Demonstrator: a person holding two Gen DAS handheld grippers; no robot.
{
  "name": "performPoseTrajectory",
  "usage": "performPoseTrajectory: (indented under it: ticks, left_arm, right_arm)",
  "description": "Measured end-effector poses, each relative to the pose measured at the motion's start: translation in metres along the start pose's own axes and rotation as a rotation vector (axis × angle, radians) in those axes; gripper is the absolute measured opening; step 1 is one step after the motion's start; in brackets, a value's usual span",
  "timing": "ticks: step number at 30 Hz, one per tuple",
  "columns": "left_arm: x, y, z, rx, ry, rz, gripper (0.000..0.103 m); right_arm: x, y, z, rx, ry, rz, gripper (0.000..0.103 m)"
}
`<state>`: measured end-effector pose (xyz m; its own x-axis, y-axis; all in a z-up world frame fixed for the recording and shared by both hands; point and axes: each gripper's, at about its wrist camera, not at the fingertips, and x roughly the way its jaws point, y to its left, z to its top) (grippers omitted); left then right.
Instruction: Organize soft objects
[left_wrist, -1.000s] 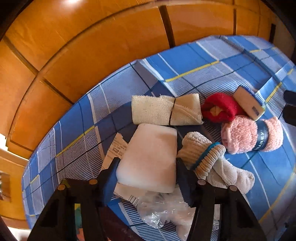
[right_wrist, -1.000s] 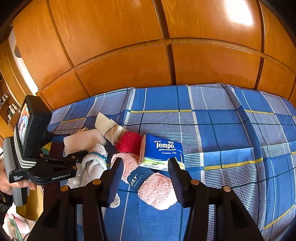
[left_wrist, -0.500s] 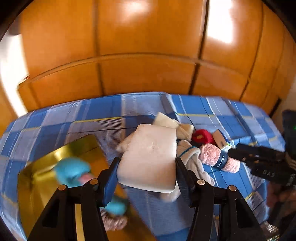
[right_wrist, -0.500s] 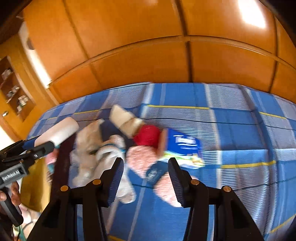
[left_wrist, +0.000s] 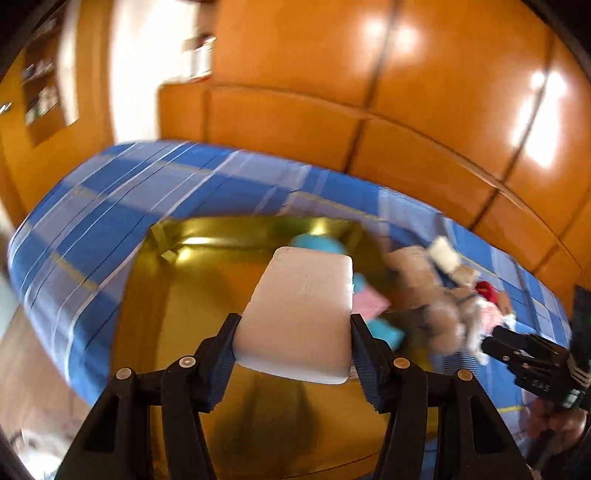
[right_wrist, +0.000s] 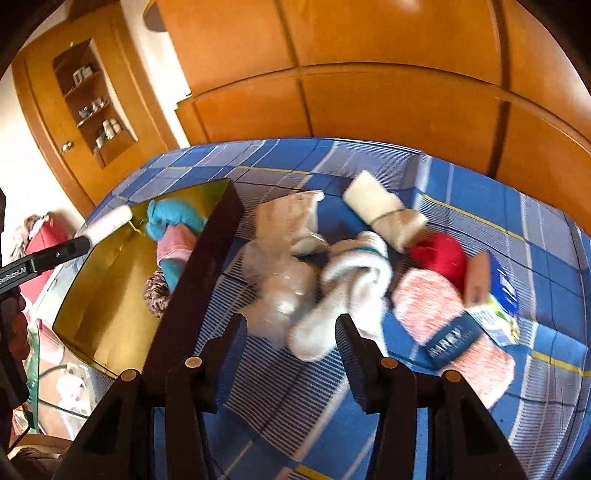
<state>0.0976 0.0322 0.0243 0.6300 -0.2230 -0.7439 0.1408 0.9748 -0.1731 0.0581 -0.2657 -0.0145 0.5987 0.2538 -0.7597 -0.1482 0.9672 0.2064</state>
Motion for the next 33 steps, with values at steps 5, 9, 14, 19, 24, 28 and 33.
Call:
performPoseTrajectory:
  ticks: [5,9,14,19,24,28,33]
  left_arm:
    - [0.013,0.033,-0.002,-0.105,0.034,0.063,0.058]
    - [0.033,0.047,0.003,-0.170,0.078,0.115,0.059]
    - [0.064,0.053,0.010,-0.194,0.119,0.146,0.059]
    - [0.082,0.047,0.016,-0.177,0.142,0.153,0.060]
    - [0.099,0.044,0.020,-0.166,0.168,0.155,0.061]
    - [0.107,0.041,0.022,-0.150,0.174,0.161,0.065]
    - [0.107,0.043,0.021,-0.161,0.171,0.164,0.088]
  right_arm:
    - [0.028,0.012,0.018,-0.020,0.028,-0.038,0.050]
    - [0.050,0.015,0.027,-0.034,0.058,-0.095,0.046]
    - [0.066,0.012,0.027,-0.032,0.093,-0.113,0.036]
    - [0.068,0.016,0.028,-0.053,0.100,-0.124,0.035]
    - [0.069,0.014,0.027,-0.038,0.102,-0.110,0.035]
    - [0.070,0.014,0.028,-0.036,0.102,-0.110,0.035]
    - [0.071,0.011,0.027,-0.017,0.100,-0.100,0.035]
